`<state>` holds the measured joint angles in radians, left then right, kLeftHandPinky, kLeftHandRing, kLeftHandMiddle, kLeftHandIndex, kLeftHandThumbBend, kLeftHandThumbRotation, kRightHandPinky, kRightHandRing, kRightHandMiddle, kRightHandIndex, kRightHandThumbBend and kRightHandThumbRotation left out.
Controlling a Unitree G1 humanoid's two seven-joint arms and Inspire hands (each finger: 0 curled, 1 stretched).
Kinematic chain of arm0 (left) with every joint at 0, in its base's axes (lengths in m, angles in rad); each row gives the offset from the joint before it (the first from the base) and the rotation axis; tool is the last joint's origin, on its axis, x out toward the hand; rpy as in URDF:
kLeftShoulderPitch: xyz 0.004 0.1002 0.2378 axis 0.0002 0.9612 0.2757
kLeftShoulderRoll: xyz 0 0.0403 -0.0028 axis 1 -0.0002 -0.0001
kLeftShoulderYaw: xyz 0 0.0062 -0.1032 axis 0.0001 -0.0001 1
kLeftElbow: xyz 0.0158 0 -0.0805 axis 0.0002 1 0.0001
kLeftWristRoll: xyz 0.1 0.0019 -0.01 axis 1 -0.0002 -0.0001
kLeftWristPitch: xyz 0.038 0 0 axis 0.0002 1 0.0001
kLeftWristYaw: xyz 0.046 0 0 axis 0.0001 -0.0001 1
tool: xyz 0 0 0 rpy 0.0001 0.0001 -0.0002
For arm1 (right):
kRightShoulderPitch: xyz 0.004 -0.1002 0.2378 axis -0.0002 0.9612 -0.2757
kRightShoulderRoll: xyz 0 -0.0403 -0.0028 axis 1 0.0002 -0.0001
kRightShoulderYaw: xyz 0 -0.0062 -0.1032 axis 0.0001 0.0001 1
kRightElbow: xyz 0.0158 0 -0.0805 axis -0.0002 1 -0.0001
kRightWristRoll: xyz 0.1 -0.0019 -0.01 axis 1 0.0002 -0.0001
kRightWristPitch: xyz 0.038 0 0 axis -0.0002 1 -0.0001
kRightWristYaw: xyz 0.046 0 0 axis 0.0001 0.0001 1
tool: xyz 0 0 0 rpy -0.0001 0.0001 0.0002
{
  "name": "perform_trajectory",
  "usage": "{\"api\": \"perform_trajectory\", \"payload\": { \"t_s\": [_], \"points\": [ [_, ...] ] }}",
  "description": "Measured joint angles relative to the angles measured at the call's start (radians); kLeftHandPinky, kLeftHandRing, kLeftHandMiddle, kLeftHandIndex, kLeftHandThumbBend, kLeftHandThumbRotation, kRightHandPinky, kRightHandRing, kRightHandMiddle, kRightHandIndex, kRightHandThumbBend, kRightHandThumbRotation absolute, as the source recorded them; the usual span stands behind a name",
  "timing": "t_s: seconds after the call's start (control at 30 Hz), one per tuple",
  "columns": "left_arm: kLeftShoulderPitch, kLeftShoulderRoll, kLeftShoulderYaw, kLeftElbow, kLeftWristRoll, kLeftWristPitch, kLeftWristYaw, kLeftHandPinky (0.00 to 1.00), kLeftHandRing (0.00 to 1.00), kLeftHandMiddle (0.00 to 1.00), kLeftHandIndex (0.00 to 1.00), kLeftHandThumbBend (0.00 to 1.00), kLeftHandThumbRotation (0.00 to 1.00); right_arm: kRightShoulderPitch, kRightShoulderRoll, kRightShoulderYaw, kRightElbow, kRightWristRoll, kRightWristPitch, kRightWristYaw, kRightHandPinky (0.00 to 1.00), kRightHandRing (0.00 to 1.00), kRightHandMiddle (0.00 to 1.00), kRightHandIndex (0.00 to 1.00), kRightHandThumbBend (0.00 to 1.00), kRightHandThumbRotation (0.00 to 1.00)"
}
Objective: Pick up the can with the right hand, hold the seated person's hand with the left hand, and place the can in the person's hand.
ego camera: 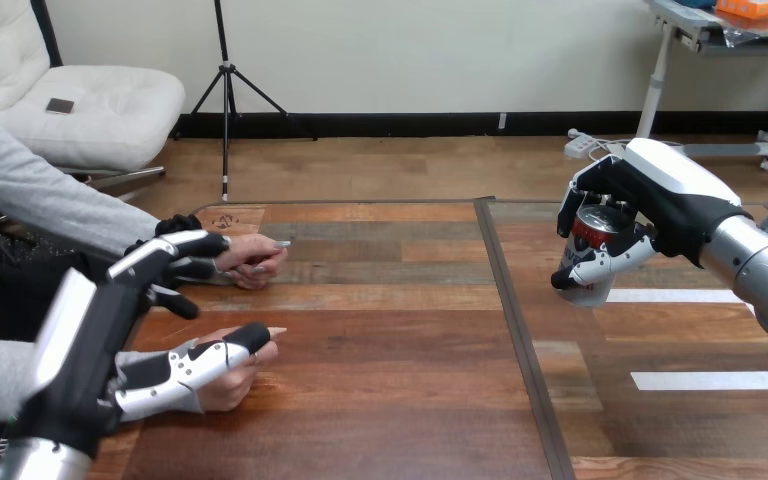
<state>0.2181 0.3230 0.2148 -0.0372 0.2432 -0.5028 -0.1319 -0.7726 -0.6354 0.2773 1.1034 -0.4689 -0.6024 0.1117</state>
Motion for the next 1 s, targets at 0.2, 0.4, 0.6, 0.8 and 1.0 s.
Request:
{"api": "perform_trajectory", "payload": {
  "t_s": [0.2, 0.4, 0.6, 0.8, 1.0],
  "points": [
    [-0.005, 0.046, 0.002, -0.044, 0.044, 0.052, -0.010, 0.60, 0.85, 0.88, 0.86, 1.00, 0.45, 0.001, 0.000, 0.000, 0.000, 0.000, 0.000, 0.001, 0.31, 0.35, 0.40, 0.42, 0.75, 0.00],
    [-0.010, 0.087, 0.002, -0.080, 0.087, 0.098, -0.026, 0.66, 0.91, 0.93, 0.92, 1.00, 0.51, 0.003, 0.000, 0.000, 0.000, 0.001, 0.000, 0.003, 0.32, 0.36, 0.40, 0.42, 0.76, 0.00],
    [-0.026, 0.148, 0.000, -0.107, 0.239, 0.128, -0.017, 0.73, 0.93, 0.97, 0.97, 1.00, 0.59, 0.009, 0.000, 0.000, 0.000, 0.001, 0.000, 0.003, 0.33, 0.37, 0.41, 0.42, 0.76, 0.00],
    [-0.033, 0.178, -0.010, -0.116, 0.356, 0.147, -0.004, 0.77, 0.95, 0.98, 0.98, 1.00, 0.57, 0.012, 0.000, 0.000, 0.000, 0.001, 0.000, 0.003, 0.33, 0.37, 0.41, 0.42, 0.76, 0.00],
    [-0.038, 0.199, -0.019, -0.115, 0.430, 0.151, 0.016, 0.77, 0.95, 0.98, 0.98, 1.00, 0.56, 0.012, 0.000, 0.000, 0.000, 0.001, 0.000, 0.003, 0.33, 0.37, 0.41, 0.42, 0.76, 0.00]
  ]
}}
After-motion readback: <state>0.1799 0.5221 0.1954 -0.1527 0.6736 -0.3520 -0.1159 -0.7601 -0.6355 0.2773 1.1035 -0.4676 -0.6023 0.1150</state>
